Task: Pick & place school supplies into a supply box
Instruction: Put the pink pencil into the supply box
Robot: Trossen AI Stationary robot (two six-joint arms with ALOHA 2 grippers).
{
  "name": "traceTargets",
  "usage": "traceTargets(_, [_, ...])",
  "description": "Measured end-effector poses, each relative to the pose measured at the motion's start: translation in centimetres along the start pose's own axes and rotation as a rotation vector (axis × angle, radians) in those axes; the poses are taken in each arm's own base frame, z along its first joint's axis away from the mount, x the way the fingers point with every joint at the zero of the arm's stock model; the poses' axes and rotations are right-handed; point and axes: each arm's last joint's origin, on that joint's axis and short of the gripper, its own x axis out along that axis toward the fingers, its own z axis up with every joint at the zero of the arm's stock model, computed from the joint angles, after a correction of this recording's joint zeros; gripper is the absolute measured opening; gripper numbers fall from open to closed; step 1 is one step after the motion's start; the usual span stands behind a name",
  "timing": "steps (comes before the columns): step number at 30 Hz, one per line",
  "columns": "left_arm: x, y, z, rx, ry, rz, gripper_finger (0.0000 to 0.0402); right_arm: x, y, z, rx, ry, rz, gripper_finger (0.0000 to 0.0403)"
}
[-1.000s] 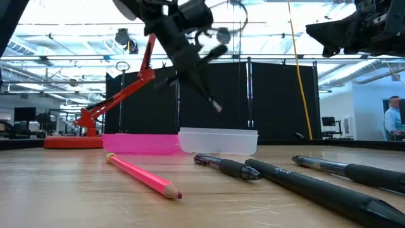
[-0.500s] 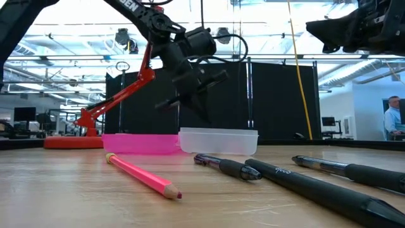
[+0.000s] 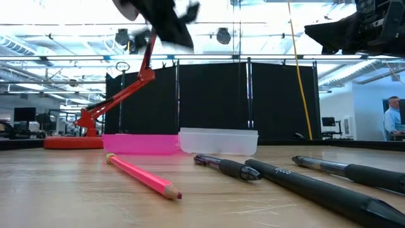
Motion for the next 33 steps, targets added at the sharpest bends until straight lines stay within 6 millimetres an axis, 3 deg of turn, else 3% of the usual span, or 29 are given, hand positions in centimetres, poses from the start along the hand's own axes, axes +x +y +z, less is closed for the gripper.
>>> traceTargets(3, [-4.0,-0.8,1.8,-0.173,-0.227,-0.038,0.0010,0.0,0.0,0.1,-0.005,-0.006,-0.002,0.0000])
traceTargets(6, [-4.6,-3.0,3.2,-0.248,-0.292,-0.130,0.0004,0.0,0.0,0.1,-0.008,-0.008,-0.003,0.0000])
traceTargets(12, [-0.5,-10.3,5.2,-0.196,-0.228,-0.342,0.0004,0.0,0.0,0.1,0.019,-0.009,-0.002,0.0000])
traceTargets(16, [2.3,-13.8,6.7,-0.140,-0.242,-0.306,0.0012,0.0,-0.1,0.2,0.074,-0.020,-0.005,0.0000])
traceTargets(21, [4.3,-16.1,8.7,-0.216,-0.341,-0.167,0.0065,0.0,0.0,0.2,0.120,-0.018,-0.004,0.0000])
traceTargets(24, [5.2,-17.0,9.4,-0.288,-0.378,-0.168,0.0109,0.0,0.0,0.2,0.160,-0.017,-0.003,0.0000])
traceTargets(29, [6.5,-18.3,10.3,-0.413,-0.288,-0.200,0.0179,0.1,0.0,0.1,0.197,-0.013,-0.002,0.0000])
traceTargets(33, [7.8,-19.2,11.0,-0.483,-0.217,-0.198,0.0206,0.1,0.0,0.0,0.211,-0.006,0.000,0.0000])
